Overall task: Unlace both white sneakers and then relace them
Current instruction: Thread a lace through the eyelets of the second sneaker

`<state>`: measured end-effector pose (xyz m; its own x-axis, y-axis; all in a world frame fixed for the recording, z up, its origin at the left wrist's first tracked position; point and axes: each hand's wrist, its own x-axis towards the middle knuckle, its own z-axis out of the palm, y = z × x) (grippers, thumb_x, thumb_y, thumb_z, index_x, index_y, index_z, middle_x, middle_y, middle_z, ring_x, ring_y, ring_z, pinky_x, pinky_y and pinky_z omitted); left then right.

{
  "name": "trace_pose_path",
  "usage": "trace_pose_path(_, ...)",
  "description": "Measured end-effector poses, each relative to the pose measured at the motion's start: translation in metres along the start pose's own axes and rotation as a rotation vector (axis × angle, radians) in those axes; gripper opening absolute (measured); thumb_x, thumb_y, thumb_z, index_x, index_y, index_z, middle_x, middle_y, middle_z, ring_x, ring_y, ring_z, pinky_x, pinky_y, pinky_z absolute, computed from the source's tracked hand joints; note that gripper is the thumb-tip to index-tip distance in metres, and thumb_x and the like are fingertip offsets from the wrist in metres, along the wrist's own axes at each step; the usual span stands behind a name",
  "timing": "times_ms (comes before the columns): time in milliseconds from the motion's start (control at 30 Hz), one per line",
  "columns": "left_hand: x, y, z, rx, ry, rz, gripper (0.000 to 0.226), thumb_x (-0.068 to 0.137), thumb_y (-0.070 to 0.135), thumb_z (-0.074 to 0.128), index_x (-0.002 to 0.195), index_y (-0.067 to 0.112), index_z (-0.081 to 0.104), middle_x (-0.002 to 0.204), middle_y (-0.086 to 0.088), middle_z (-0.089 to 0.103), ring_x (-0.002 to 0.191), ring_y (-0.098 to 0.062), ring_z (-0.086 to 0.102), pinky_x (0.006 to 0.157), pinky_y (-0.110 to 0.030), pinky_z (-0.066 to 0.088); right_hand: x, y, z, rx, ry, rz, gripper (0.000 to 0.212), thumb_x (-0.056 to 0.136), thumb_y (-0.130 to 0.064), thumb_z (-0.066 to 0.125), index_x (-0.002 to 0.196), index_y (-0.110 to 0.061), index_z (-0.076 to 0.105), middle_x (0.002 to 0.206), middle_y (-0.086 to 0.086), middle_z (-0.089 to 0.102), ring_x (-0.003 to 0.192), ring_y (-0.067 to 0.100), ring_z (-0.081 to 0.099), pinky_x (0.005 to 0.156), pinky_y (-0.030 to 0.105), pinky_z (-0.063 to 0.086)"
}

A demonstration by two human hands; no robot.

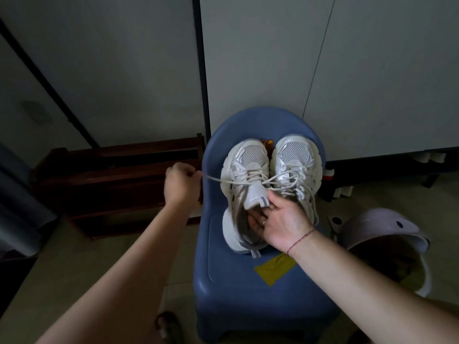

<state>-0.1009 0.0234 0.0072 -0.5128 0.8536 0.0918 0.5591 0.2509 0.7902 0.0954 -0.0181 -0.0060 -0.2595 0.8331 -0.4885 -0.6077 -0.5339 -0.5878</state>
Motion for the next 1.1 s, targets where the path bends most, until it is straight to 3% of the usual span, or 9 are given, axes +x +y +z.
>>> trace_pose_path(67,-0.009,0.009,0.008,-0.027,-0.128,0.181,0.039,0.093,0.022,0.063,0.130,0.012,0.056,0.128,-0.005,0.059,0.107,-0.020,0.059,0.084,-0.027,0.045,0.000,0.000,0.001,0.008,0.002,0.001,0.024,0.094,-0.032,0.050,0.088,-0.011,0.062,0.076,0.006,0.065,0.079,0.020,0.057,0.076,0.032,0.046)
trace_pose_path(133,-0.023,0.019,0.017,-0.088,-0.349,0.293,0.037,0.094,0.021,0.062,0.130,0.012,0.058,0.125,-0.005,0.062,0.087,-0.013,0.063,0.076,-0.025,0.052,-0.001,-0.001,0.001,0.013,-0.001,0.006,0.025,0.094,-0.032,0.049,0.090,-0.010,0.062,0.072,0.006,0.064,0.076,0.021,0.058,0.074,0.032,0.047)
trace_pose_path(200,-0.034,0.023,0.024,-0.032,-0.425,0.383,0.029,0.094,0.025,0.062,0.121,0.013,0.065,0.112,-0.002,0.067,0.072,-0.007,0.060,0.067,-0.019,0.050,-0.001,-0.001,0.001,0.009,-0.007,0.006,0.026,0.094,-0.032,0.049,0.091,-0.010,0.062,0.070,0.006,0.066,0.076,0.021,0.059,0.073,0.032,0.047)
trace_pose_path(433,-0.035,0.027,0.022,0.044,-0.338,0.408,0.011,0.087,0.022,0.071,0.092,0.013,0.071,0.070,0.013,0.057,0.065,-0.002,0.052,0.055,-0.009,0.038,0.000,-0.002,-0.001,0.000,0.000,0.015,0.027,0.094,-0.033,0.049,0.093,-0.010,0.063,0.078,0.006,0.063,0.079,0.020,0.058,0.076,0.031,0.046)
trace_pose_path(633,-0.030,0.029,0.011,0.064,-0.368,0.367,0.008,0.085,0.016,0.073,0.084,0.008,0.074,0.064,0.009,0.059,0.059,0.000,0.051,0.051,-0.009,0.037,0.000,-0.003,0.000,-0.011,0.012,0.029,0.026,0.095,-0.033,0.049,0.091,-0.011,0.062,0.081,0.006,0.060,0.079,0.019,0.057,0.076,0.030,0.044)
trace_pose_path(767,-0.008,0.017,-0.008,0.150,-0.193,0.212,0.013,0.091,0.014,0.063,0.083,0.009,0.072,0.070,-0.006,0.061,0.060,-0.015,0.050,0.056,-0.026,0.035,0.000,-0.004,-0.002,-0.018,-0.003,0.027,0.024,0.094,-0.033,0.050,0.093,-0.012,0.062,0.085,0.006,0.063,0.083,0.020,0.057,0.078,0.031,0.045)
trace_pose_path(900,0.003,0.001,-0.017,0.172,-0.111,0.078,0.015,0.094,0.014,0.059,0.107,0.008,0.065,0.093,-0.006,0.064,0.075,-0.018,0.059,0.058,-0.027,0.044,0.001,-0.003,-0.003,-0.047,-0.001,0.014,0.023,0.093,-0.033,0.051,0.095,-0.012,0.062,0.088,0.007,0.064,0.086,0.021,0.056,0.077,0.032,0.045)
trace_pose_path(1000,-0.007,0.007,-0.001,0.053,-0.320,0.174,0.044,0.091,0.009,0.063,0.134,0.009,0.052,0.125,-0.008,0.061,0.107,-0.032,0.062,0.081,-0.036,0.051,0.001,-0.003,-0.002,-0.042,0.008,0.016,0.023,0.093,-0.032,0.050,0.094,-0.012,0.061,0.086,0.007,0.063,0.085,0.021,0.057,0.078,0.032,0.045)
trace_pose_path(1100,-0.030,0.018,0.019,-0.017,-0.479,0.287,0.037,0.095,0.013,0.060,0.131,0.010,0.057,0.108,-0.002,0.063,0.078,-0.023,0.064,0.061,-0.020,0.052,0.000,-0.003,-0.001,-0.034,0.008,0.023,0.024,0.094,-0.032,0.050,0.093,-0.012,0.061,0.080,0.007,0.062,0.080,0.021,0.058,0.078,0.032,0.044)
